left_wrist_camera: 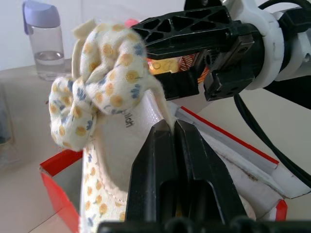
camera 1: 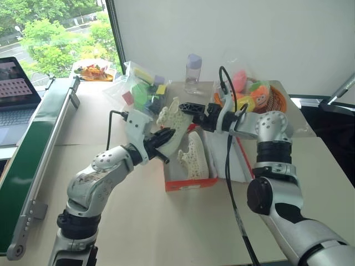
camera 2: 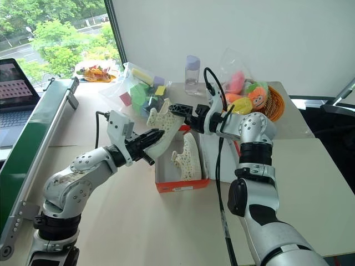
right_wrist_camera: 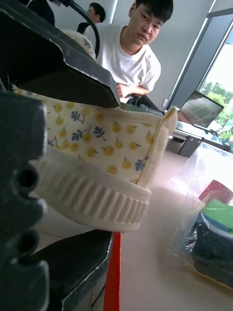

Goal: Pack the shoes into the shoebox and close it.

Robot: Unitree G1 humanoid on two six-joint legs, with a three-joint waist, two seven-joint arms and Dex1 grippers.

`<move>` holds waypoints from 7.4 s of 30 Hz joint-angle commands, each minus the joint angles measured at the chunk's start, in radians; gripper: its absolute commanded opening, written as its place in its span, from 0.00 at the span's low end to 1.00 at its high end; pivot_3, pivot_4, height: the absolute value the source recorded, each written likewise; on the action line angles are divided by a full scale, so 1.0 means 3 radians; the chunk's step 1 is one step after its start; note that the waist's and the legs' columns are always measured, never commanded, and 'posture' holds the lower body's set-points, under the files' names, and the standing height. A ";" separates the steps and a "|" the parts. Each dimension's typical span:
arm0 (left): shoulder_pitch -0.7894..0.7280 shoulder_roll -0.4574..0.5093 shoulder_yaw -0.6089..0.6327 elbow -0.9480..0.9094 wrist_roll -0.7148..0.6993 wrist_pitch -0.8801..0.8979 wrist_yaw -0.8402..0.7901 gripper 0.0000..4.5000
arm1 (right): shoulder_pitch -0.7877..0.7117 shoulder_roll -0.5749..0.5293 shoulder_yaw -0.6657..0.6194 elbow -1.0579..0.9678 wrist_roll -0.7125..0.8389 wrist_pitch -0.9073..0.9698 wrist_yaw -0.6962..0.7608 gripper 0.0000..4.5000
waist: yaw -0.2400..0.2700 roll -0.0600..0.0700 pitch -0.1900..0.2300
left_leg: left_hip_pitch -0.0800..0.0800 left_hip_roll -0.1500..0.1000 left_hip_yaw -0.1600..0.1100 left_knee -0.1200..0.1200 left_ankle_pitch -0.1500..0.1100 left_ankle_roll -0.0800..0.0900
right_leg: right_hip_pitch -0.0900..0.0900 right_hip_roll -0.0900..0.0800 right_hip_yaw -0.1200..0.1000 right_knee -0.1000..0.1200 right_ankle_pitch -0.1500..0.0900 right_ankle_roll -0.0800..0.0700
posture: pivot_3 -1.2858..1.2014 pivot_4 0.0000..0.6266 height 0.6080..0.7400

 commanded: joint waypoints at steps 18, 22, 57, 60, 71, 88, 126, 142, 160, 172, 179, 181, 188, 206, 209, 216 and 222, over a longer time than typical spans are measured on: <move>-0.0052 -0.0075 0.0183 -0.0201 -0.0140 0.0100 -0.0168 0.14 | 0.0070 0.0031 0.0010 -0.0375 0.0211 0.0152 -0.0016 0.19 | 0.0002 0.0000 0.0000 | -0.0002 -0.0003 -0.0003 0.0001 0.0001 0.0001 | 0.0000 -0.0001 0.0000 0.0000 0.0000 0.0003 | 0.52 0.24 1.00; 0.0008 0.0107 0.0327 -0.0317 -0.0295 0.0260 -0.0220 0.46 | -0.0011 -0.0051 0.0035 -0.0346 0.0184 0.0104 0.0006 0.19 | -0.0001 0.0000 0.0000 | -0.0002 -0.0003 -0.0004 0.0000 0.0001 0.0001 | 0.0000 -0.0001 0.0000 0.0000 0.0000 0.0003 | 0.52 0.24 1.00; 0.0706 0.1581 0.1070 -0.0489 -0.0301 0.0199 -0.0884 0.68 | -0.0743 -0.0489 0.2410 0.1603 -0.1336 -0.1453 0.2023 0.18 | -0.0038 0.0005 0.0005 | -0.0033 -0.0004 0.0000 0.0003 0.0002 0.0000 | -0.0040 -0.0003 0.0003 0.0013 -0.0002 0.0001 | 0.52 0.24 1.00; 0.0749 0.1578 0.1101 -0.0504 -0.0303 0.0206 -0.0866 0.68 | -0.0757 -0.0396 0.2358 0.1993 -0.1474 -0.1665 0.1998 0.18 | -0.0029 0.0005 0.0005 | -0.0032 -0.0004 0.0000 0.0005 0.0002 -0.0001 | -0.0039 -0.0003 0.0002 0.0015 -0.0003 0.0002 | 0.52 0.24 1.00; 0.0854 0.1503 0.1087 -0.0575 -0.0292 0.0181 -0.0762 0.68 | -0.0461 -0.0139 0.2959 0.2498 -0.2577 -0.2458 0.1541 0.18 | 0.0009 0.0007 -0.0002 | 0.0023 -0.0004 0.0000 0.0007 0.0002 -0.0002 | 0.0014 -0.0004 0.0001 0.0016 -0.0003 0.0002 | 0.52 0.24 1.00; 0.0962 0.1407 0.1034 -0.0630 -0.0227 0.0116 -0.0669 0.68 | -0.0218 0.0013 0.3616 0.2424 -0.3630 -0.2887 0.1287 0.18 | 0.0101 -0.0007 -0.0077 | 0.0099 -0.0015 -0.0002 0.0000 -0.0008 -0.0029 | 0.0080 -0.0039 -0.0009 0.0001 -0.0029 -0.0001 | 0.52 0.24 1.00; 0.0671 0.1437 0.0790 -0.0423 -0.0096 0.0051 -0.0892 0.71 | -0.0270 -0.0483 0.2094 -0.0220 -0.2424 -0.0924 0.1914 1.00 | -0.0004 0.0003 -0.0050 | -0.0038 -0.0013 0.0001 -0.0017 0.0015 0.0009 | -0.0036 -0.0017 -0.0002 0.0005 -0.0017 0.0004 | 0.52 0.24 1.00; 0.0072 0.1495 0.0295 0.0041 0.0031 -0.0213 -0.1597 0.71 | 0.0749 -0.1817 0.1070 -0.2418 -0.1024 -0.0140 0.2204 0.61 | 0.0027 0.0006 -0.0029 | -0.0036 -0.0010 -0.0002 -0.0013 0.0015 0.0011 | -0.0032 -0.0008 0.0001 0.0007 -0.0016 0.0004 | 0.52 0.24 1.00; -0.0630 0.1240 -0.0110 0.0721 0.0339 -0.0532 -0.2054 0.71 | 0.3197 -0.1480 -0.0248 -0.3348 -0.0518 0.0388 0.1334 0.01 | 0.0018 0.0002 -0.0026 | -0.0020 -0.0014 -0.0013 0.0007 0.0019 0.0017 | -0.0004 -0.0005 0.0002 0.0006 -0.0023 0.0025 | 0.52 0.24 1.00; -0.0574 0.1316 0.0017 0.0578 0.0342 -0.0429 -0.2026 0.71 | 0.3061 -0.0521 -0.0163 -0.2099 -0.0640 -0.0699 0.0604 0.01 | 0.0015 0.0003 -0.0026 | 0.0000 -0.0014 -0.0010 0.0004 0.0019 0.0017 | 0.0014 -0.0006 0.0006 0.0004 -0.0022 0.0024 | 0.52 0.24 1.00; -0.0552 0.1356 0.0074 0.0502 0.0322 -0.0345 -0.1996 0.71 | 0.2896 -0.0100 -0.0438 -0.1242 -0.0468 -0.1457 0.0381 0.01 | 0.0013 0.0004 -0.0026 | 0.0002 -0.0013 -0.0010 0.0003 0.0019 0.0017 | 0.0015 -0.0005 0.0006 0.0005 -0.0019 0.0020 | 0.52 0.24 1.00; -0.0561 0.1362 0.0081 0.0501 0.0316 -0.0332 -0.1992 0.71 | 0.2865 0.0038 -0.0620 -0.1063 -0.0267 -0.1558 0.0371 0.01 | 0.0006 0.0001 -0.0028 | 0.0003 -0.0012 -0.0011 0.0003 0.0019 0.0017 | 0.0018 -0.0005 0.0005 0.0004 -0.0019 0.0020 | 0.52 0.24 1.00; -0.0616 0.1374 0.0061 0.0563 0.0343 -0.0344 -0.2021 0.71 | 0.2923 0.0437 -0.1155 -0.1023 0.0723 -0.1874 0.0678 0.01 | -0.0014 -0.0006 -0.0033 | 0.0018 -0.0010 -0.0008 0.0001 0.0019 0.0017 | 0.0029 -0.0004 0.0007 0.0005 -0.0016 0.0016 | 0.52 0.24 1.00; -0.0728 0.1342 -0.0037 0.0736 0.0445 -0.0451 -0.2135 0.71 | 0.3519 0.0256 -0.0167 -0.2365 0.1447 -0.1512 0.0782 0.01 | -0.0003 0.0009 -0.0025 | 0.0016 -0.0010 -0.0006 -0.0004 0.0019 0.0016 | 0.0021 -0.0005 0.0011 0.0009 -0.0018 0.0011 | 0.52 0.24 1.00; -0.0722 0.1348 -0.0022 0.0734 0.0450 -0.0451 -0.2147 0.71 | 0.3580 0.0122 -0.0085 -0.2340 0.1441 -0.1485 0.0819 0.01 | 0.0017 0.0009 -0.0025 | 0.0015 -0.0011 -0.0006 -0.0004 0.0019 0.0016 | 0.0021 -0.0005 0.0010 0.0008 -0.0018 0.0011 | 0.52 0.24 1.00; -0.0698 0.1378 0.0014 0.0723 0.0451 -0.0440 -0.2164 0.71 | 0.4040 -0.0458 -0.0221 -0.2645 0.1984 -0.1208 0.1139 0.01 | 0.0022 0.0009 -0.0025 | 0.0013 -0.0012 -0.0004 -0.0004 0.0019 0.0016 | 0.0021 -0.0007 0.0011 0.0007 -0.0018 0.0011 | 0.52 0.24 1.00; -0.0688 0.1362 -0.0006 0.0701 0.0452 -0.0436 -0.2157 0.71 | 0.4026 -0.0825 0.0132 -0.2246 0.1159 -0.1527 0.1031 0.01 | 0.0001 0.0008 -0.0026 | 0.0019 -0.0010 -0.0005 -0.0004 0.0019 0.0017 | 0.0026 -0.0005 0.0012 0.0006 -0.0025 0.0024 | 0.52 0.24 1.00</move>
